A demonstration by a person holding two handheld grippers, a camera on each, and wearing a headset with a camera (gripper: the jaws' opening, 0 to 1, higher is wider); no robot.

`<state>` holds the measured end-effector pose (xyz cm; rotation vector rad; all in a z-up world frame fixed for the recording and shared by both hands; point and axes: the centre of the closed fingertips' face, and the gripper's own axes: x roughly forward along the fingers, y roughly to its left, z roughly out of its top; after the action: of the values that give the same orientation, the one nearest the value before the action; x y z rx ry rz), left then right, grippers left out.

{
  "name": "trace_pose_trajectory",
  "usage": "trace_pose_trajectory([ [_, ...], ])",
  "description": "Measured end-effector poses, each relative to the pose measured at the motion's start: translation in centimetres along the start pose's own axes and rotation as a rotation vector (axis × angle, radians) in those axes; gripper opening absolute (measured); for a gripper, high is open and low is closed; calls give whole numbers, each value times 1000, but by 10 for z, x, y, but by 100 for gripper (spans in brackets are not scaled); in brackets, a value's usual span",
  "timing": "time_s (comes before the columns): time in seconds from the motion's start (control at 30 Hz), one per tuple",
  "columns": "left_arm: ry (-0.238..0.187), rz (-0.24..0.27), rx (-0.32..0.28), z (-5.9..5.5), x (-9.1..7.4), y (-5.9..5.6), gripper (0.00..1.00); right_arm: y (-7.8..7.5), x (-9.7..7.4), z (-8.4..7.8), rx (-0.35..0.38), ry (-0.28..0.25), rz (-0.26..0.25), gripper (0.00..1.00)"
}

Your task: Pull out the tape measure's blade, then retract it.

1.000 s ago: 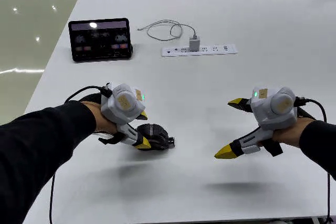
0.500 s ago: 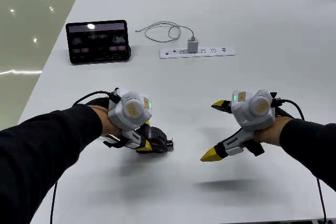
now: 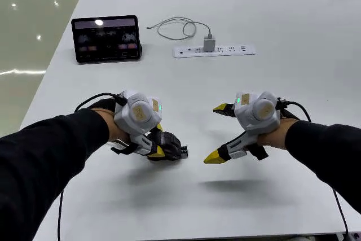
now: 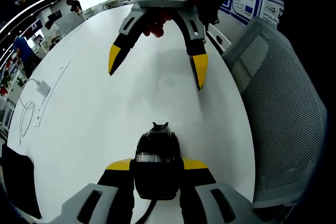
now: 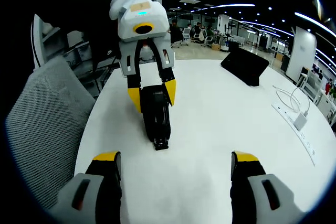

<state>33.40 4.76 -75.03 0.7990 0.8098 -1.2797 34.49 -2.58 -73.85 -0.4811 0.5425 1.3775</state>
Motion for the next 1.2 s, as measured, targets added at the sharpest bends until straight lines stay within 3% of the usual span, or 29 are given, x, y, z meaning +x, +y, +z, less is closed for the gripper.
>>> trace_pose_trajectory([
  [0.3,21,2,-2,0,0,-1,29,10,26,-3,-41,49,52,64],
  [0.5,-7,-6,-12,0,-1,0,29,14,39,0,-58,63,83,50],
  [0.77,6,-11,-15,0,-1,0,29,20,53,-7,-77,116,117,34],
  [0.97,10,-11,-21,-1,-1,0,29,22,59,-12,-97,138,116,23],
  [1.2,17,-12,-24,-2,-1,0,29,21,68,-10,-104,150,107,18],
])
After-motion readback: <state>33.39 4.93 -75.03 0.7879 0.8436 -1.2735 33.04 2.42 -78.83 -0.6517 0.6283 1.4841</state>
